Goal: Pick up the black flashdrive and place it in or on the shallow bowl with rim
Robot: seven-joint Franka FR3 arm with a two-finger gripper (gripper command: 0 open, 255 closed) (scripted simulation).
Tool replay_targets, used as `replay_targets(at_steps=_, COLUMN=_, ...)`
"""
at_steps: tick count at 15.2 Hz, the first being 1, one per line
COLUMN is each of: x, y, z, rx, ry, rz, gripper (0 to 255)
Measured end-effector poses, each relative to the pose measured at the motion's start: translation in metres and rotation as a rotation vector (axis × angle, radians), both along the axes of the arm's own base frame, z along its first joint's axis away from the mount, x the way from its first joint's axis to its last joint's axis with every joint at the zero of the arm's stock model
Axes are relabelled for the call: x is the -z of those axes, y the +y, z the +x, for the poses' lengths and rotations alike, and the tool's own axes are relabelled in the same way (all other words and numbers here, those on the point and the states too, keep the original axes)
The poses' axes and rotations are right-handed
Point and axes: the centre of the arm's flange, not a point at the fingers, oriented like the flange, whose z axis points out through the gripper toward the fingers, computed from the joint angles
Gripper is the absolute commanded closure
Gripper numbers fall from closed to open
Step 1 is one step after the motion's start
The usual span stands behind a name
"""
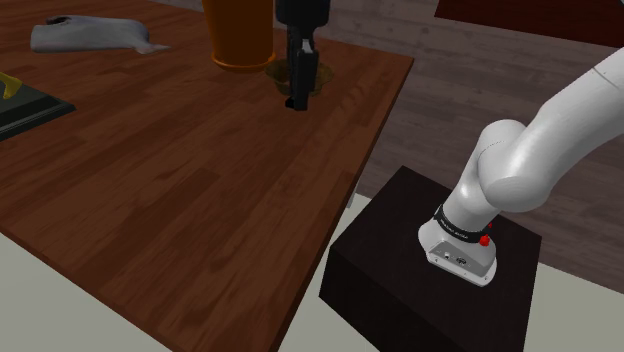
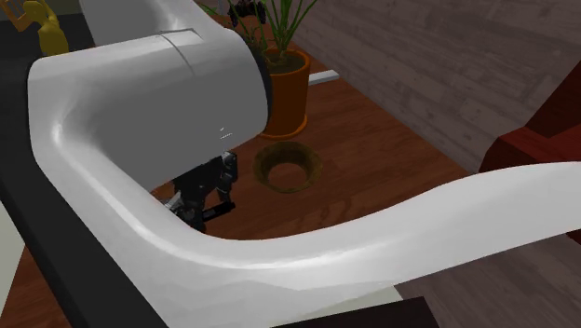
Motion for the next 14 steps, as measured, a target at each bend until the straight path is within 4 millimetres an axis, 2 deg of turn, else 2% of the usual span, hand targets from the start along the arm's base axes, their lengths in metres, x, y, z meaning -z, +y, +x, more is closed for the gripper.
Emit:
replay_targets(at_steps=8, x=-0.041, y=-0.005, z=0.004, rx=0.000, ry=0.000, rz=0.000, gripper=255)
replay_targets(at_steps=14, x=-0.045, y=-0.060, z=0.052, rx=0.001, ry=0.001, rz=0.000, gripper=255)
